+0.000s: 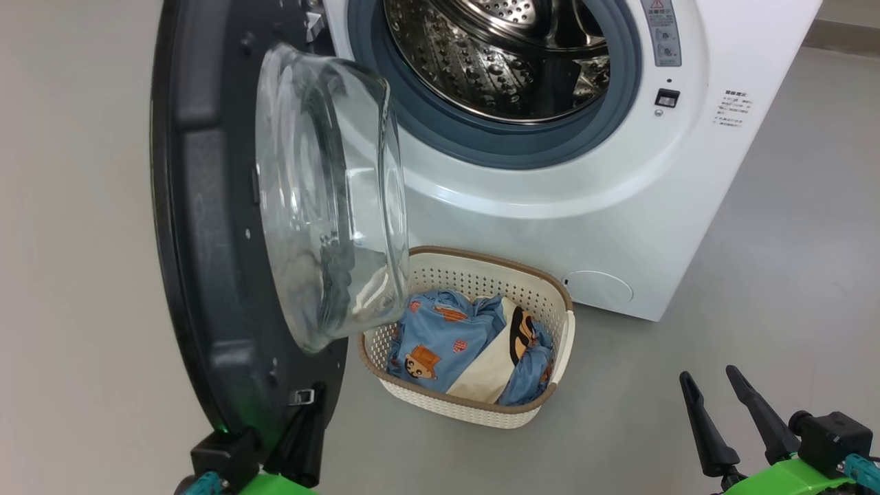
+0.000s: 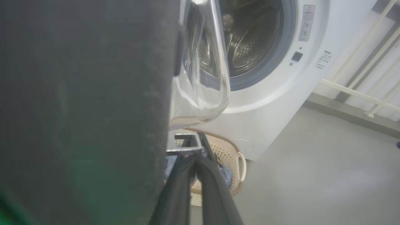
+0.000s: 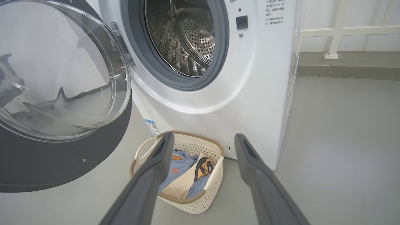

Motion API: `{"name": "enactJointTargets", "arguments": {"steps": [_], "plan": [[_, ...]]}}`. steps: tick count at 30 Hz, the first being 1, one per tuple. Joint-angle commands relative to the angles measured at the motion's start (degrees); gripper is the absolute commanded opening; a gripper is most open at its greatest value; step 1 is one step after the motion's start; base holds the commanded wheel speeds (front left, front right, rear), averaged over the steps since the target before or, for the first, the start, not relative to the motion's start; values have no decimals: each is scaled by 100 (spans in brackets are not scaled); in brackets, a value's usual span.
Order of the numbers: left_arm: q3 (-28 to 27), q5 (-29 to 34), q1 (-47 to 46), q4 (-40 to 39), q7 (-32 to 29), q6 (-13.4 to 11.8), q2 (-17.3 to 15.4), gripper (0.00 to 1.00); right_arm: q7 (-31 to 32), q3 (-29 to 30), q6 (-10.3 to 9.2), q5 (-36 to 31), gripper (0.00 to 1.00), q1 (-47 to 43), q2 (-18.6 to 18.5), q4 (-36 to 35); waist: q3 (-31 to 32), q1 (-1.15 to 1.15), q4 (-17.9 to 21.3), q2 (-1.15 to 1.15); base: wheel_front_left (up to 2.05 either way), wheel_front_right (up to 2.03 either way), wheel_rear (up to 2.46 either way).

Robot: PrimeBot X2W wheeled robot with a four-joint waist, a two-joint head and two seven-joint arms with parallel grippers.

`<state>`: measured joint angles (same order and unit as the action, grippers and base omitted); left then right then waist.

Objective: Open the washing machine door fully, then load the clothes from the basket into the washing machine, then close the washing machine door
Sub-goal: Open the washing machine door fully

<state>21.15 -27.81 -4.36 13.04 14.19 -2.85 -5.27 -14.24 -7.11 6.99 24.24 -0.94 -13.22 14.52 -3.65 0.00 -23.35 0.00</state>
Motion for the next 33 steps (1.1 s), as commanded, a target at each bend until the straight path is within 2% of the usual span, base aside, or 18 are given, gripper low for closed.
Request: {"name": "enactJointTargets", "arguments": {"steps": [1, 17, 33], "plan": [[-358, -22, -92, -185, 81, -98, -184, 0, -76, -110, 50, -74, 100, -7, -114, -153, 8, 0, -29, 0, 0, 0, 0], [-1049, -128, -66, -154, 81, -315, -388, 0, -76, -155, 50, -73, 100, -27, -131, -165, 9, 0, -120, 0, 0, 0, 0], [-1764, -83, -296, 295, 81, -238, -399, 0, -76, -185, 50, -82, 100, -2, -127, -179, -55, 0, -108, 0, 0, 0, 0]]}}
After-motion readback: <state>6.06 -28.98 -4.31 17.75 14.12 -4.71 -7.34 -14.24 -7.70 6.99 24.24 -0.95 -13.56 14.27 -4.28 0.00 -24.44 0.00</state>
